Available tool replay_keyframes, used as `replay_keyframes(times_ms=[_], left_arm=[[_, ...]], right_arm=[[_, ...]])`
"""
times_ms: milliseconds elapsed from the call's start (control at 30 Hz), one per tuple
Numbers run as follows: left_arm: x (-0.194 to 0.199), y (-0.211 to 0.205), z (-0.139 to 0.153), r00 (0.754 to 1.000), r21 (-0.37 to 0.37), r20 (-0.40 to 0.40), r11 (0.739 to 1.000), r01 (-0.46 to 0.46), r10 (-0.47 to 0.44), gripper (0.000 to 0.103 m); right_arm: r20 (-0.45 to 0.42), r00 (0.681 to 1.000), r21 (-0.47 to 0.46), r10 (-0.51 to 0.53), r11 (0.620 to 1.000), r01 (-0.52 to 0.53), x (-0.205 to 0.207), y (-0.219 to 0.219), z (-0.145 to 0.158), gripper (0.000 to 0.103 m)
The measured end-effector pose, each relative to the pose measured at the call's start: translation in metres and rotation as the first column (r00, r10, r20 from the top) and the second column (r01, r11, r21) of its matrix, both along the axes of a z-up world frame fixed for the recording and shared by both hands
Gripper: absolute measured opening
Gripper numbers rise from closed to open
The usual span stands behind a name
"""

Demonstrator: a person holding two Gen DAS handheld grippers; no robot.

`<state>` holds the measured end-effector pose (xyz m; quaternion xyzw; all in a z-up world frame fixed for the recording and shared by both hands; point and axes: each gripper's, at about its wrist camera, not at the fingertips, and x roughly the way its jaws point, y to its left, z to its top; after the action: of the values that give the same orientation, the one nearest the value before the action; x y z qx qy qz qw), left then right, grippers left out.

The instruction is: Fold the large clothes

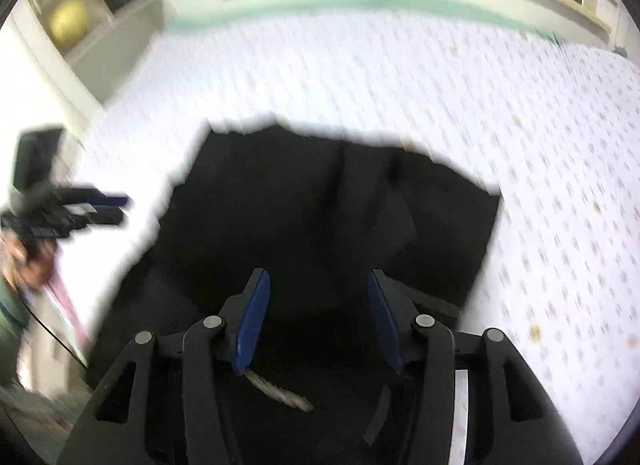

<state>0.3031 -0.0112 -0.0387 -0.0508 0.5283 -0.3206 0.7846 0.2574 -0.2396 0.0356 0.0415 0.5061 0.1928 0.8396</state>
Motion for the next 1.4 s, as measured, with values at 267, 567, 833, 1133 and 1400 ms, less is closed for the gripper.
replay_keyframes(times_ms=[267, 567, 833, 1133, 1400], left_arm=[[0.059, -0.04, -0.071, 0.968, -0.113, -0.251, 0.993, -0.044, 0.015, 0.056], [0.063, -0.03, -0.155, 0.911, -0.093, -0.402, 0.986, -0.139, 0.09, 0.044], [0.015, -0.01, -0.087, 0.957, -0.154, -0.289, 0.987, -0.052, 0.005, 0.047], [0.004, -0.004, -0.135, 0.903, -0.027, -0.412, 0.989, -0.146, 0.122, 0.042], [-0.077, 0.097, -0.057, 0.933, -0.018, -0.263, 0.966, -0.259, 0.246, 0.064]], right_arm=[[-0.176, 0.984, -0.008, 0.014, 1.0, -0.016, 0.06, 0.048, -0.074, 0.062], [-0.219, 0.975, -0.118, -0.019, 0.993, -0.007, 0.025, 0.061, -0.157, 0.062], [-0.12, 0.991, -0.027, 0.051, 0.998, -0.055, -0.026, 0.057, -0.076, 0.062], [-0.268, 0.963, -0.103, -0.006, 0.994, -0.022, -0.016, 0.05, -0.142, 0.062], [-0.191, 0.977, 0.008, -0.095, 0.995, 0.098, -0.085, -0.014, -0.078, 0.062]])
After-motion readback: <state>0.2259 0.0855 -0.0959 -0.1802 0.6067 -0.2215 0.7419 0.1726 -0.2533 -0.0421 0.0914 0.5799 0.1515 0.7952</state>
